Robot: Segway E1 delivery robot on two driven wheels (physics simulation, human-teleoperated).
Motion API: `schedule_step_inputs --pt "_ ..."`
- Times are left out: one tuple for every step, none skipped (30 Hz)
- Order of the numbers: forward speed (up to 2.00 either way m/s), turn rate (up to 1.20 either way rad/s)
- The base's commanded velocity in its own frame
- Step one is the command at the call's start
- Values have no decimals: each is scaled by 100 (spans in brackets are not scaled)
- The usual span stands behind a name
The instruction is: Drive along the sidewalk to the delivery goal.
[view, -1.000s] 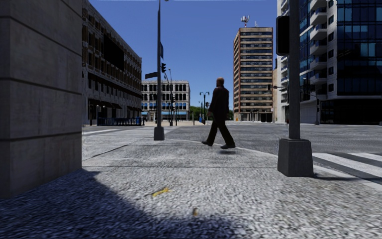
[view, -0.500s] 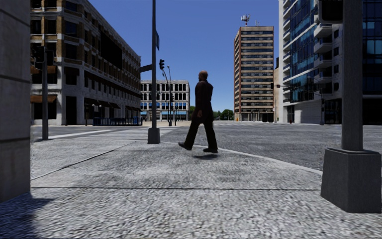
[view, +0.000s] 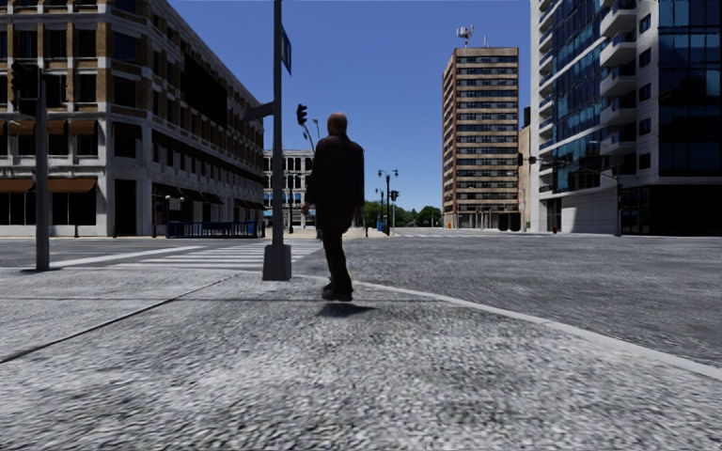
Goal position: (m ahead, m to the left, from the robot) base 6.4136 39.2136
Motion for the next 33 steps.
schedule_step_inputs --pt "192 4" --pt "192 30" --pt "192 54" --pt "192 54" --pt "192 69" --pt "192 83" --pt "192 102" --pt "192 102" --pt "192 111" --pt "192 120" --pt "192 120" --pt "192 120" --pt "192 120" --pt "192 120" --pt "192 120" --pt "192 120" --pt "192 120" --pt "192 120" --pt "192 120" --pt "192 120" --pt "192 120" --pt "192 120" --pt "192 120" --pt "192 120" --pt "192 120" --pt "192 120" --pt "192 120" --pt "192 120" --pt "192 120" --pt "192 120" --pt "192 120" --pt "192 120" --pt "192 120"
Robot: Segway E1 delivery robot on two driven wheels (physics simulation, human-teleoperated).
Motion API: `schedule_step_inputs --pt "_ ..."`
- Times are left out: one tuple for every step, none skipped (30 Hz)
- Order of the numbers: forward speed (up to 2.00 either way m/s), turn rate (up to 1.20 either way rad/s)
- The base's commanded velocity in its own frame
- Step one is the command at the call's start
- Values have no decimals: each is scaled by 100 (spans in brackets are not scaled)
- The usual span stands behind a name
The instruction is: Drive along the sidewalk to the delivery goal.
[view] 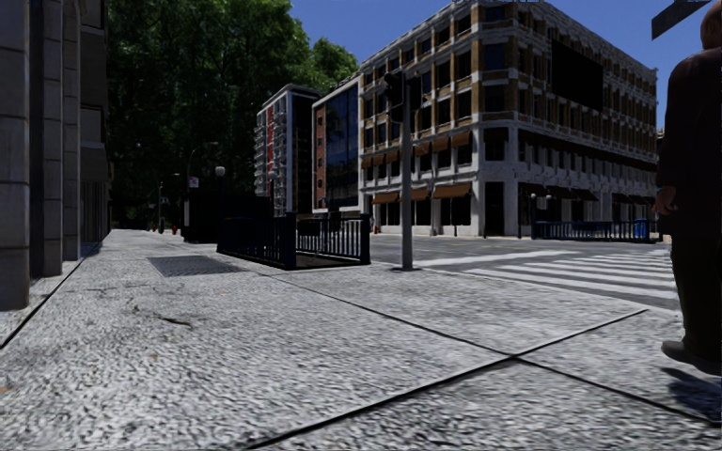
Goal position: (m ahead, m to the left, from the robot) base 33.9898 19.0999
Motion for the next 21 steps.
schedule_step_inputs --pt "192 109" --pt "192 100" --pt "192 97" --pt "192 96" --pt "192 96" --pt "192 96" --pt "192 96" --pt "192 96" --pt "192 96" --pt "192 96" --pt "192 96" --pt "192 83" --pt "192 76" --pt "192 74" --pt "192 74" --pt "192 73" --pt "192 73" --pt "192 64" --pt "192 41" --pt "192 41" --pt "192 1"
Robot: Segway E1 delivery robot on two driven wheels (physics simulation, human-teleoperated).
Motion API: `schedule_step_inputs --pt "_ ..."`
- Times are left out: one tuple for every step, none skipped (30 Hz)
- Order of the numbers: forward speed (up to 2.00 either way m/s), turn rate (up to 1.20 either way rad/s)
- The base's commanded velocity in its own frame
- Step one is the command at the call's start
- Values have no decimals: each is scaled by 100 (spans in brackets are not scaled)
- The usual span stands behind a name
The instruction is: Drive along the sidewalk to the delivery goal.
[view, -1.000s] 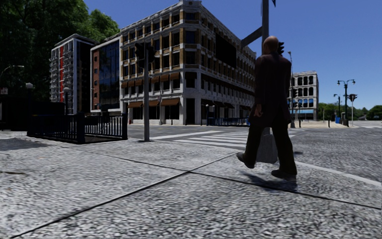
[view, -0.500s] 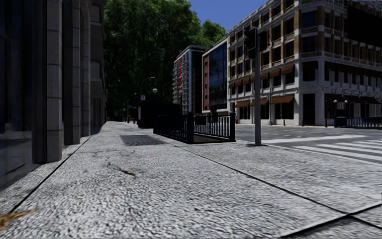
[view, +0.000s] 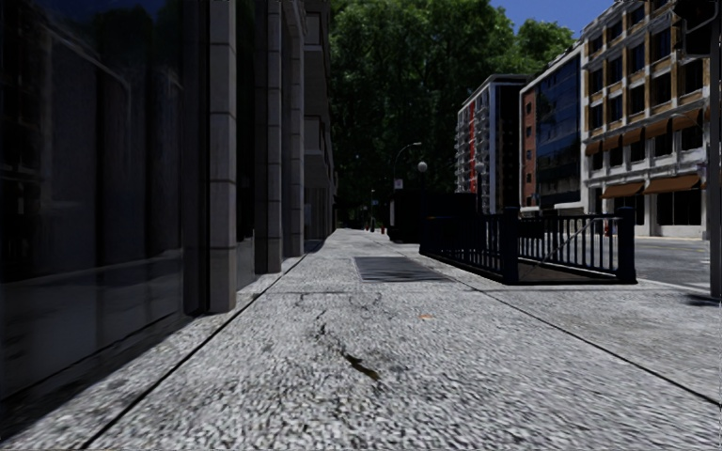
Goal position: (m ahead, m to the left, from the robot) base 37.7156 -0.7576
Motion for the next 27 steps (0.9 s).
schedule_step_inputs --pt "192 0" --pt "192 0" --pt "192 0" --pt "192 0" --pt "192 0" --pt "192 0" --pt "192 0" --pt "192 0" --pt "192 0" --pt "192 0" --pt "192 0" --pt "192 0" --pt "192 0" --pt "192 0" --pt "192 0" --pt "192 0" --pt "192 0" --pt "192 0" --pt "192 0" --pt "192 0" --pt "192 0" --pt "192 0" --pt "192 0" --pt "192 0" --pt "192 0" --pt "192 0" --pt "192 0"
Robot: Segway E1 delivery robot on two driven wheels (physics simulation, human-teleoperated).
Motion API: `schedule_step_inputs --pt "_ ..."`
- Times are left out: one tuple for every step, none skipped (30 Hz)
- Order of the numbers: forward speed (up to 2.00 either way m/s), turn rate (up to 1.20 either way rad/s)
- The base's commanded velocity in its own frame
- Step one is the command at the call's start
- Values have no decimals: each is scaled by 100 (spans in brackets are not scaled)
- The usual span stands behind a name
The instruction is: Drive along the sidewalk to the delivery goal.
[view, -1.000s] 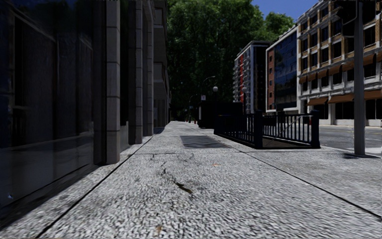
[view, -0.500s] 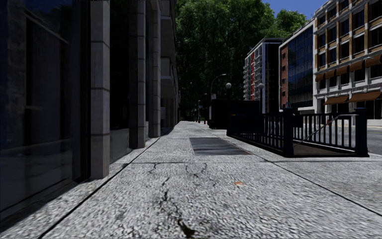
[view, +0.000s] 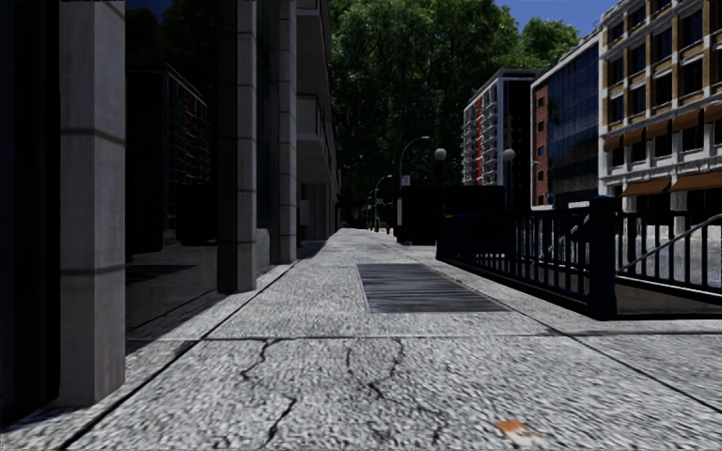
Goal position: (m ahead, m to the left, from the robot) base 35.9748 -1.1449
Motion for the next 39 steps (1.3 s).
schedule_step_inputs --pt "192 0" --pt "192 0" --pt "192 0" --pt "192 0" --pt "192 0" --pt "192 0" --pt "192 0" --pt "192 0" --pt "192 0" --pt "192 0" --pt "192 0" --pt "192 0" --pt "192 0" --pt "192 0" --pt "195 0" --pt "200 0" --pt "200 0" --pt "200 0" --pt "200 0" --pt "200 0" --pt "200 0" --pt "200 0" --pt "200 0" --pt "200 0" --pt "200 0" --pt "200 0" --pt "200 0" --pt "200 0" --pt "200 0" --pt "200 0" --pt "200 0" --pt "200 0" --pt "200 0" --pt "200 0" --pt "200 0" --pt "200 0" --pt "200 0" --pt "200 0" --pt "200 0"
